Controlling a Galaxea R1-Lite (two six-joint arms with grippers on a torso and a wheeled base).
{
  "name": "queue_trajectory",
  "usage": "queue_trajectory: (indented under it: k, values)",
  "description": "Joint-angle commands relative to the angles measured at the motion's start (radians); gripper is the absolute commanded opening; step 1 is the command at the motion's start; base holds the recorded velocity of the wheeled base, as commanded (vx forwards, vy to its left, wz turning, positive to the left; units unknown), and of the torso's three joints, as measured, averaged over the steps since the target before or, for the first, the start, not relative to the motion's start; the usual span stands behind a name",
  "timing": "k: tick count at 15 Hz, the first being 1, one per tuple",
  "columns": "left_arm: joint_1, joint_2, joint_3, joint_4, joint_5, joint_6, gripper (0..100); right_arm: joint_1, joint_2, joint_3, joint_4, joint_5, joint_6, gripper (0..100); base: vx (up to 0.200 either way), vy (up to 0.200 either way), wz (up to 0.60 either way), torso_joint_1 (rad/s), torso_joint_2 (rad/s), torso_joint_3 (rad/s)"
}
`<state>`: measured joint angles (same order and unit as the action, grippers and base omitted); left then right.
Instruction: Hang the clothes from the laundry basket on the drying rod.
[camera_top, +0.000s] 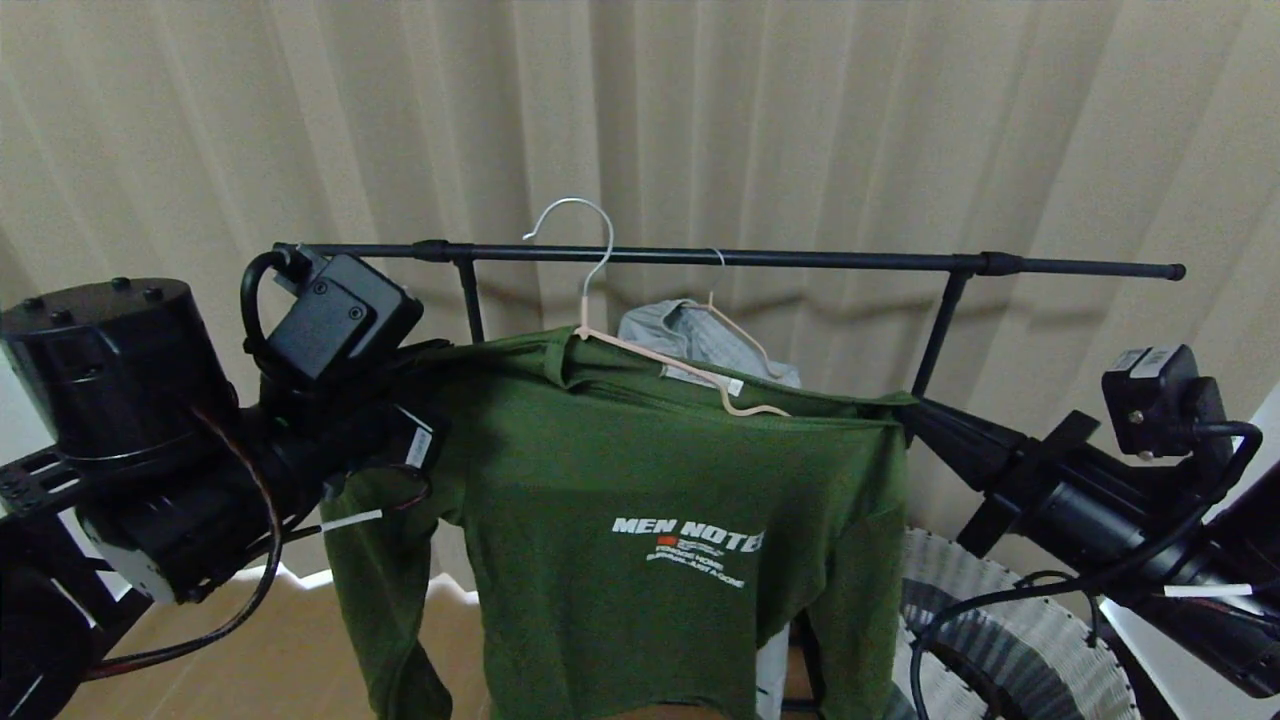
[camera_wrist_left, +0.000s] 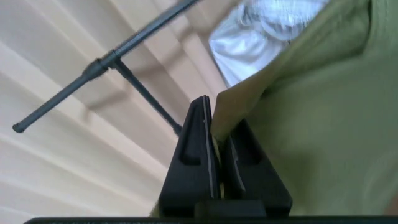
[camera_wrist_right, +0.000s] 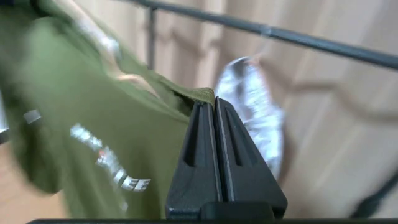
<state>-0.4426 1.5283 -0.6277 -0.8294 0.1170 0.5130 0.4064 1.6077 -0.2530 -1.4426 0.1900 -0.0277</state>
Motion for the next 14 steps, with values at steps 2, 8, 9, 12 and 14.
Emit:
queue_trajectory:
  k: [2,8,9,12,14]
  values:
    - [-0.002,0.064,0.008,-0.059,0.024,-0.005,0,0.083,-0.081,0.004,0.111,0.009,0.000,0,0.000,0.000,0.00,0.000,0.00,0.000]
    - [-0.033,0.099,0.077,-0.224,0.024,-0.013,0,0.160,-0.109,0.004,0.169,0.008,-0.001,0,0.000,0.000,0.00,0.000,0.00,0.000]
    - [-0.036,0.101,0.086,-0.247,0.021,-0.013,0,0.160,-0.109,0.003,0.174,0.008,-0.001,0,0.000,0.000,0.00,0.000,0.00,0.000]
    - [-0.036,0.099,0.078,-0.266,0.021,-0.013,0,0.160,-0.103,0.014,0.174,0.006,-0.003,100,0.000,0.000,0.00,0.000,0.00,0.000]
    - [-0.036,0.099,0.080,-0.266,0.020,-0.014,0,0.160,-0.106,0.031,0.171,0.002,-0.009,100,0.000,0.000,0.00,0.000,0.00,0.000]
